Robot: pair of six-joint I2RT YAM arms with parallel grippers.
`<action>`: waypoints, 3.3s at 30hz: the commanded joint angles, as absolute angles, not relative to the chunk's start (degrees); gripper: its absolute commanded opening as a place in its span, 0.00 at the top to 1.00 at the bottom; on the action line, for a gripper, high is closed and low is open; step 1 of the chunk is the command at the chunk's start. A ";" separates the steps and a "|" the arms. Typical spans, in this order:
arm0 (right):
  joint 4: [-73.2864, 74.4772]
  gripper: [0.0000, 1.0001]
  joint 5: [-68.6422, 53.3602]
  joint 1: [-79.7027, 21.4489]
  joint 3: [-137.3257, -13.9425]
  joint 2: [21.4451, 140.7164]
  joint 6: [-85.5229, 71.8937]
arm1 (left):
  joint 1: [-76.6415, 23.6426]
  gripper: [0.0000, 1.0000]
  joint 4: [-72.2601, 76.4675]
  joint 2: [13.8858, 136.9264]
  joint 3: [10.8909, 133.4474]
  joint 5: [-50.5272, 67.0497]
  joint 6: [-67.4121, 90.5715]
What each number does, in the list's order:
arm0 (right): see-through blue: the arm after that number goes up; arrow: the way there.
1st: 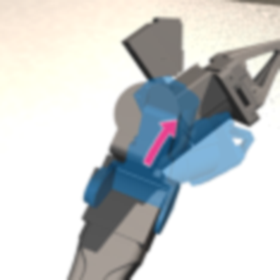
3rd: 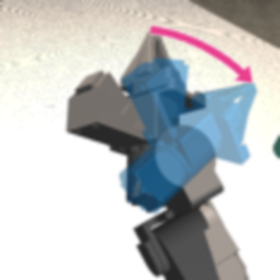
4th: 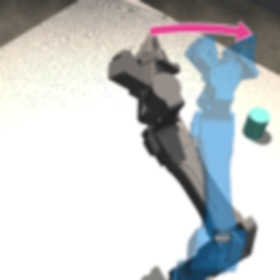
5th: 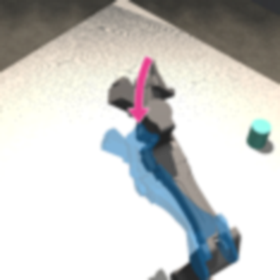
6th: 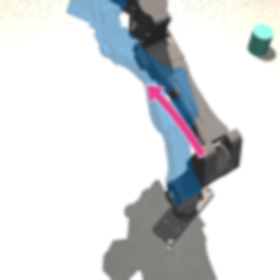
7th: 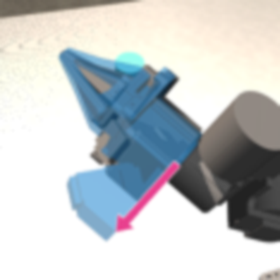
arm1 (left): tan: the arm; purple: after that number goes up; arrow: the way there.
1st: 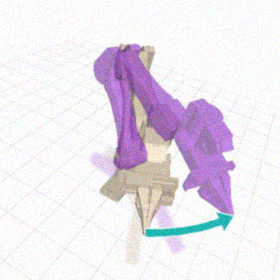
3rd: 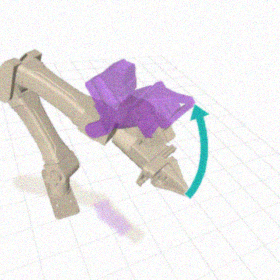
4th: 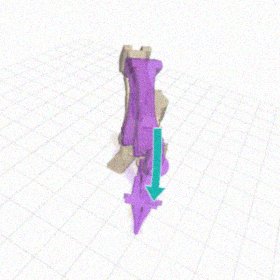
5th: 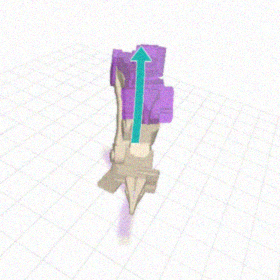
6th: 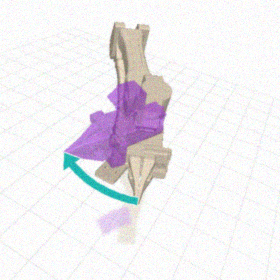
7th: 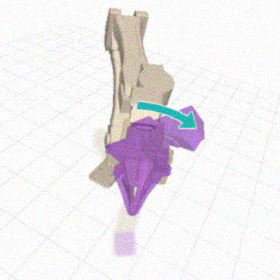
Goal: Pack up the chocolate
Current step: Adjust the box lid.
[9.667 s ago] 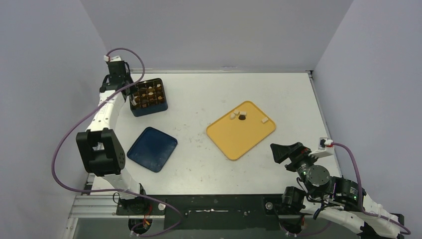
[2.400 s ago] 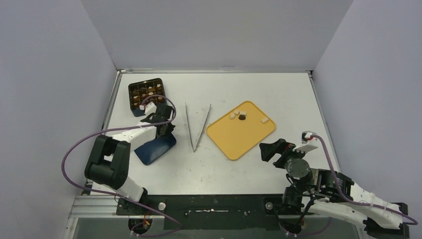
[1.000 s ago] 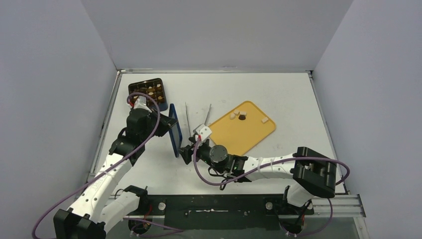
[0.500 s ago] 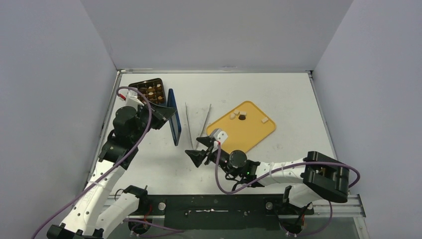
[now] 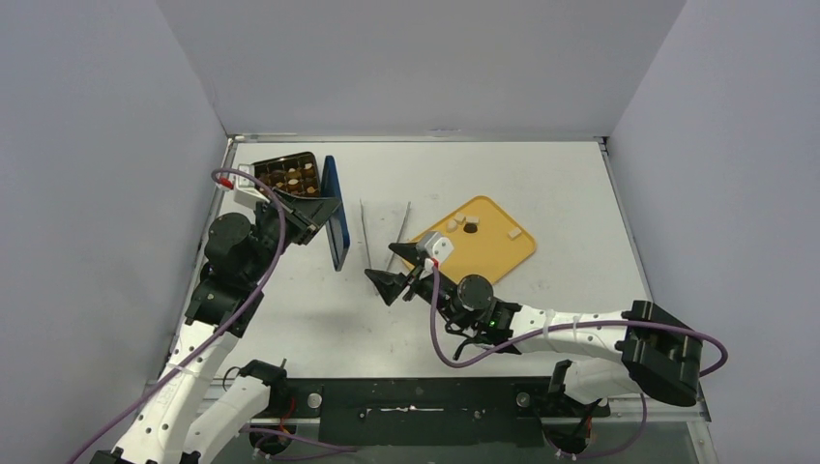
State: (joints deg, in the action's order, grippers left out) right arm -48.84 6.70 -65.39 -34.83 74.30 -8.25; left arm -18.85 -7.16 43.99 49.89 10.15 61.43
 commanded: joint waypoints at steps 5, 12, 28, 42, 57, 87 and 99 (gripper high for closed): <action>-58.28 0.31 10.69 -67.65 -35.82 76.78 8.60 | -18.68 1.00 -0.79 43.28 52.15 9.41 67.22; -60.20 0.26 9.18 -68.40 -37.24 79.79 10.21 | -18.63 1.00 -0.81 43.48 52.94 7.05 67.50; -74.45 0.35 10.71 -69.15 -41.07 94.56 10.38 | -18.63 1.00 4.85 43.87 51.87 5.66 71.01; -79.42 0.47 18.94 -69.44 -48.68 104.65 9.23 | -19.07 1.00 4.40 44.12 53.23 5.93 71.19; -81.65 0.79 19.87 -68.83 -51.09 107.53 8.34 | -19.12 1.00 2.42 43.29 53.08 4.99 70.83; -45.32 0.99 26.99 -56.29 -62.65 97.05 20.40 | -6.68 0.03 -33.98 63.84 81.19 -8.85 28.86; -42.48 0.98 26.00 -55.64 -64.58 95.44 19.42 | 12.50 0.21 -23.32 75.50 74.97 -9.70 29.01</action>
